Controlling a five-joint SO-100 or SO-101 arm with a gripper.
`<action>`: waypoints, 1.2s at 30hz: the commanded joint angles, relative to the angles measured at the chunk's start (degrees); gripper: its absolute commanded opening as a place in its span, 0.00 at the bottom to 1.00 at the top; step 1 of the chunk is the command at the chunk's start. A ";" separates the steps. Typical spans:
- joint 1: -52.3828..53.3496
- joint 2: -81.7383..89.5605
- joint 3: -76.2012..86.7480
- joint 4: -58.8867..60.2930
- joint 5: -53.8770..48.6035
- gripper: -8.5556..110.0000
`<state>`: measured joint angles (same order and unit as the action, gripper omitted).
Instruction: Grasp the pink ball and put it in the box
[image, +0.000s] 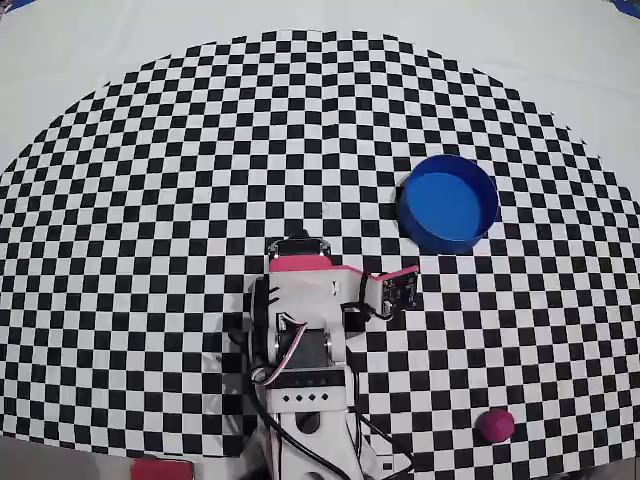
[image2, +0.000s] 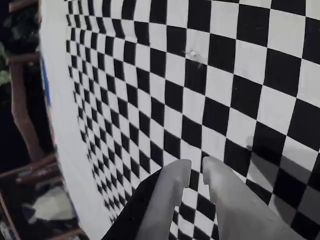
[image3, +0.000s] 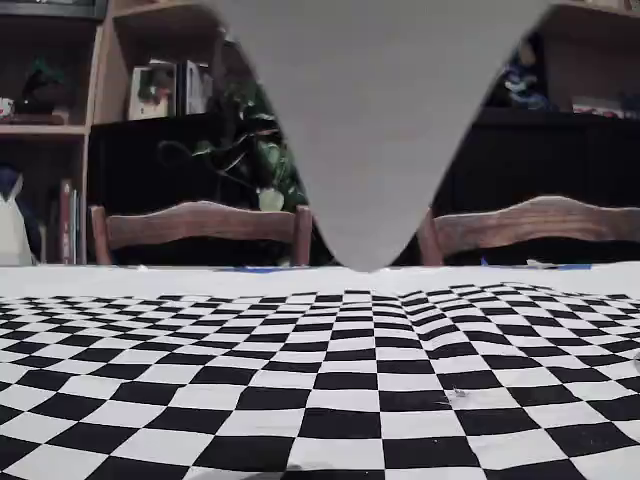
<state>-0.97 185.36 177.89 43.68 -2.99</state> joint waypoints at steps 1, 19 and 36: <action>0.26 0.44 0.44 -4.22 -0.44 0.09; 0.09 -2.02 0.44 -22.94 -18.63 0.29; 0.35 -3.08 0.44 -24.17 -72.25 0.32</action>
<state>-0.62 182.20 177.89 20.74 -69.70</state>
